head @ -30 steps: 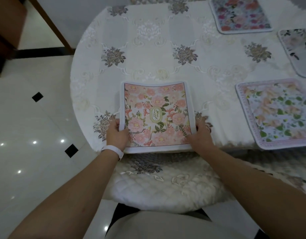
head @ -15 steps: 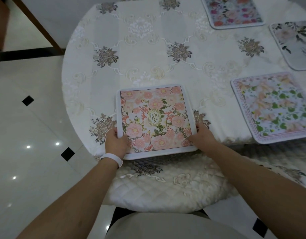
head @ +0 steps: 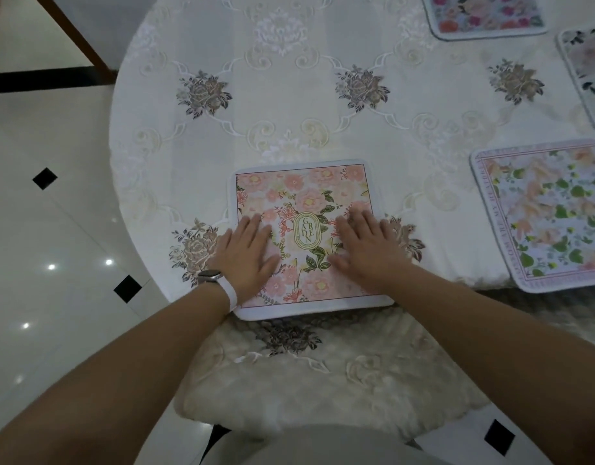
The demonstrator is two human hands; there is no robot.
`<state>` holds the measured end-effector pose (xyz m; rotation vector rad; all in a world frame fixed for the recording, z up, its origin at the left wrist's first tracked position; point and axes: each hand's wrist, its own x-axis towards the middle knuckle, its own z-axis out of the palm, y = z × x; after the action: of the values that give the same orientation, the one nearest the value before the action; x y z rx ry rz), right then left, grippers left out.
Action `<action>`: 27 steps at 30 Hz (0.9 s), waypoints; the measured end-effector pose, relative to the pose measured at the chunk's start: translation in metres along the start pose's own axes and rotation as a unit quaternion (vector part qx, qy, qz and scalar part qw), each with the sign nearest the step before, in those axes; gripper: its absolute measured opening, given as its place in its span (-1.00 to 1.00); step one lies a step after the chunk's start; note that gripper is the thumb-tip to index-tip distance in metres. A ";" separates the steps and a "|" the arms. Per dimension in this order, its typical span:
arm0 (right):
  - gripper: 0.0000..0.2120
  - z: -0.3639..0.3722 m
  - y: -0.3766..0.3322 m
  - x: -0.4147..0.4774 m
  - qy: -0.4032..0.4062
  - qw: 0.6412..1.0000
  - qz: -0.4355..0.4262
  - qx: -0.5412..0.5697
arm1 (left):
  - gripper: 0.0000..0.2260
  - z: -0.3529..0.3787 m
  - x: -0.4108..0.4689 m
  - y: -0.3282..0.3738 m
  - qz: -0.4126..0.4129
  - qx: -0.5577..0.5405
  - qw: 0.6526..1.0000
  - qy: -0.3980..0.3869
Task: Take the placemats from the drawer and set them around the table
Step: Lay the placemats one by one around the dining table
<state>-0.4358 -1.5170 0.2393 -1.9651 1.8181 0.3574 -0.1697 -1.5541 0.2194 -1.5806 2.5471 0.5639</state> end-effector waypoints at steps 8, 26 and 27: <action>-0.07 -0.005 -0.023 0.076 0.018 0.990 -0.120 -0.074 | -0.39 0.000 0.074 0.003 0.092 0.098 0.991 -0.009; -0.22 -0.016 -0.002 0.108 0.117 0.992 0.031 0.037 | -0.32 -0.014 0.106 -0.010 -0.079 0.045 0.995 0.047; -0.22 -0.013 -0.001 0.103 0.126 0.990 0.048 0.044 | -0.32 -0.013 0.101 -0.010 -0.095 0.035 0.994 0.048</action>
<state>-0.4258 -1.6138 0.2024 -1.9387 2.0507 0.0582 -0.2056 -1.6482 0.2015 -1.8402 2.4149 0.3834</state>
